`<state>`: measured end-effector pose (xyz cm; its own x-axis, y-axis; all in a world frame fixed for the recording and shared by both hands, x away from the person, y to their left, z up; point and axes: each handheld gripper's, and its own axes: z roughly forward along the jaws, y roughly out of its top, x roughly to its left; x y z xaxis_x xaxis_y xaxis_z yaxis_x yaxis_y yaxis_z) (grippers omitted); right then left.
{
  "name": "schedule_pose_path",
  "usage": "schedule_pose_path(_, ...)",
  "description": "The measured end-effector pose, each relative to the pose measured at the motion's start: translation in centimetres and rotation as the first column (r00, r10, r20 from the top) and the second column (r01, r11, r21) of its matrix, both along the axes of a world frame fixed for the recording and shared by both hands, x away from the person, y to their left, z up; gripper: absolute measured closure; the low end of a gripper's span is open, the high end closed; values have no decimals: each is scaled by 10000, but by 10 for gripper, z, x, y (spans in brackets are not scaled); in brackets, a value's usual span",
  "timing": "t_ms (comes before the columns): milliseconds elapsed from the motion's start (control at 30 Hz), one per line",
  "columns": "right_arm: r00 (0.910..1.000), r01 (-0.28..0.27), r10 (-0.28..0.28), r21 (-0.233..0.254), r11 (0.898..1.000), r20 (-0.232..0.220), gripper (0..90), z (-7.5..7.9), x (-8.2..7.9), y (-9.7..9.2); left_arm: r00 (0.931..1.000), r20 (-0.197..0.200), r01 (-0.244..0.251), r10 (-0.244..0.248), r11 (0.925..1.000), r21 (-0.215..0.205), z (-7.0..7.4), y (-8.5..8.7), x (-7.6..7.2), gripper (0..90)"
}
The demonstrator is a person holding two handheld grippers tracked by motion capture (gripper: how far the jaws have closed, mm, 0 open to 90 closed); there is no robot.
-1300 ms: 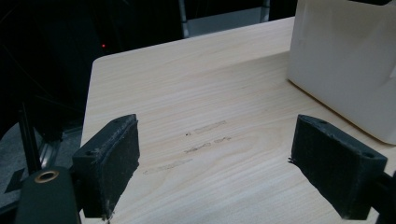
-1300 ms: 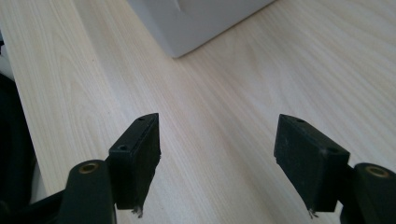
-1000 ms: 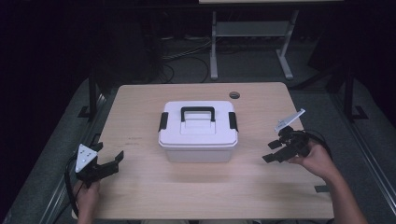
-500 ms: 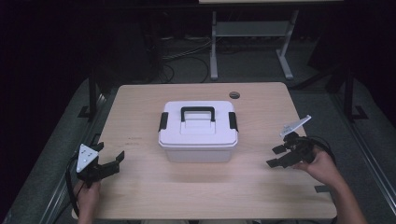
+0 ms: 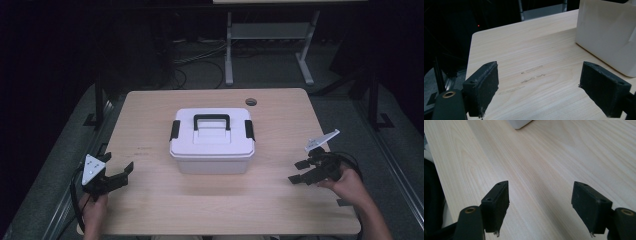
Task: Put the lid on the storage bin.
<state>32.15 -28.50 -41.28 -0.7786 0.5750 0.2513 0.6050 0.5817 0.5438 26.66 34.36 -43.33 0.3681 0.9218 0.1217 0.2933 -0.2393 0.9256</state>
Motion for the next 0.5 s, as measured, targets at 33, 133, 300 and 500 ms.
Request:
schedule_pose_path(33,10000,11,-11,19,10000,-6,296,0,-1,-1,10000,0,7,-7,10000,7,0,0,0,147)
schedule_pose_path(133,10000,63,-63,48,10000,-18,295,-2,-4,-4,10000,-4,15,-15,10000,21,0,-1,1,147)
schedule_pose_path(300,9999,145,-144,121,9998,-25,295,-3,-9,-7,10000,2,2,-2,10000,12,-1,-1,0,147)
schedule_pose_path(500,9999,125,-125,111,9999,-23,289,-4,-11,-7,10000,19,5,-5,10000,26,0,0,0,147)
